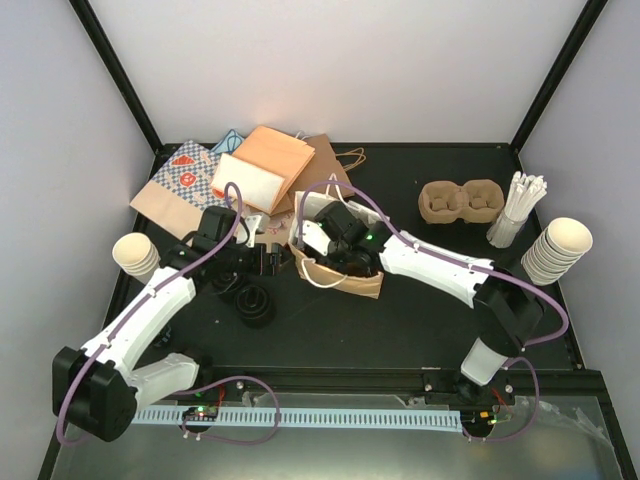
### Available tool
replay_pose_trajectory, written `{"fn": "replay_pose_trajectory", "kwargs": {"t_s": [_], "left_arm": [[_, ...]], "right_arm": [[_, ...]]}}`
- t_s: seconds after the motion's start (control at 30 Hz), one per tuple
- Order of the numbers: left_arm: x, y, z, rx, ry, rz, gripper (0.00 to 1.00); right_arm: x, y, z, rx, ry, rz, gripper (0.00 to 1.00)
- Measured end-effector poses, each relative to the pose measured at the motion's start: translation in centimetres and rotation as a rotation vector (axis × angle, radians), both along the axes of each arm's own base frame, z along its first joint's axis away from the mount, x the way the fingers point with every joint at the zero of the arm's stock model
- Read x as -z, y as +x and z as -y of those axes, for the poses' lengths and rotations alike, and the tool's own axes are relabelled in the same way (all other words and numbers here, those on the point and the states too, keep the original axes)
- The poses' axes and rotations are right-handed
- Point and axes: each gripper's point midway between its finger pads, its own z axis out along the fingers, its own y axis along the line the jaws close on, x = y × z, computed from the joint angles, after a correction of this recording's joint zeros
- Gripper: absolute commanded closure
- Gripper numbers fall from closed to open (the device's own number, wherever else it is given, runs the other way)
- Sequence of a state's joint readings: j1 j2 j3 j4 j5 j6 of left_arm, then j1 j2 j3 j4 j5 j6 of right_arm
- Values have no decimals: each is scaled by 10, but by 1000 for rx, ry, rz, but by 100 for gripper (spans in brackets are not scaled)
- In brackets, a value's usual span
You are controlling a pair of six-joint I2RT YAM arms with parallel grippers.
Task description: Pack the takeout coffee
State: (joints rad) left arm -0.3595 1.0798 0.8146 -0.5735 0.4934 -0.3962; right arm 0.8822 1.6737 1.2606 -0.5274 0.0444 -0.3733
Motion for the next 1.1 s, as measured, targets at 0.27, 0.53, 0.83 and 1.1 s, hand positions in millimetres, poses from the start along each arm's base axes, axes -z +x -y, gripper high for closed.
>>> {"fn": "replay_pose_trajectory", "kwargs": {"t_s": [0.27, 0.53, 0.83, 1.1], "left_arm": [[-4, -3, -2, -2, 0, 9, 9], [-6, -6, -6, -5, 17, 19, 9], [-9, -9, -8, -4, 30, 24, 8], [-13, -10, -11, -6, 43, 41, 7]], "right_arm": [[-9, -2, 12, 29, -15, 5, 0], [-35, -9, 20, 27, 18, 31, 0], [-50, -13, 24, 28, 43, 51, 0], [-81, -19, 31, 27, 106, 99, 0]]}}
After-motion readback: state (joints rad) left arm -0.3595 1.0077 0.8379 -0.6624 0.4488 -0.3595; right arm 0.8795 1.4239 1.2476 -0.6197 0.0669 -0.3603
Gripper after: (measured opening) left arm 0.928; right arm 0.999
